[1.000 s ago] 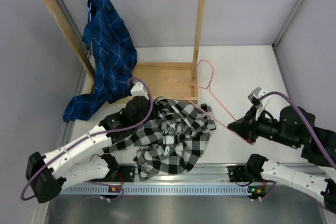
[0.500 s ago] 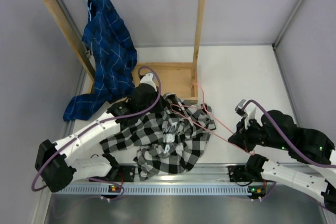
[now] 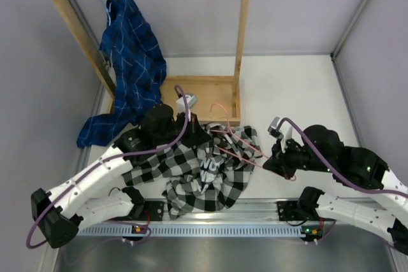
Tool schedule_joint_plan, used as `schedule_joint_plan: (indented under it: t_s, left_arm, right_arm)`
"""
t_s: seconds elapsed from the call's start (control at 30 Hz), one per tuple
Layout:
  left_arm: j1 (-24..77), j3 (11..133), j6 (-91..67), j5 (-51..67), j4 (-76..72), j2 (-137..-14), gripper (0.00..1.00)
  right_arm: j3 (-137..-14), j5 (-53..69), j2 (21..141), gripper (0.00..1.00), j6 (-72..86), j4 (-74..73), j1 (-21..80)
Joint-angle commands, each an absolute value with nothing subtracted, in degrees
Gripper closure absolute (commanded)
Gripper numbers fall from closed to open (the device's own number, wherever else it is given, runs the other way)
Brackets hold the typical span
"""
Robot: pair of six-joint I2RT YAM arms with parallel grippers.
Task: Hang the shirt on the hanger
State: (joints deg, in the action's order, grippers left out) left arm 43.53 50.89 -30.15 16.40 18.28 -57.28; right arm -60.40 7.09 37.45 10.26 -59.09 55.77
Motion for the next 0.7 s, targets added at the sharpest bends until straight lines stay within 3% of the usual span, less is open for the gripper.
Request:
schedule_joint_plan:
  t_s: [0.0, 0.27, 0.67]
  left_arm:
    - [43.51, 54.92, -23.48, 31.28, 16.61, -51.52, 1.00]
    - [43.77, 61.96, -17.24, 34.89, 27.59, -50.01, 1.00]
    - [45.96, 72.59, -13.97, 31.38, 38.05, -53.70, 1.00]
  right_arm:
    - [-59.51, 16.15, 37.88, 1.00, 7.56, -48.01, 56.34]
    - [-50.89, 21.71, 35.51, 1.00, 7.04, -30.34, 56.34]
    - [-38.77, 15.73, 37.35, 1.00, 11.51, -0.83, 56.25]
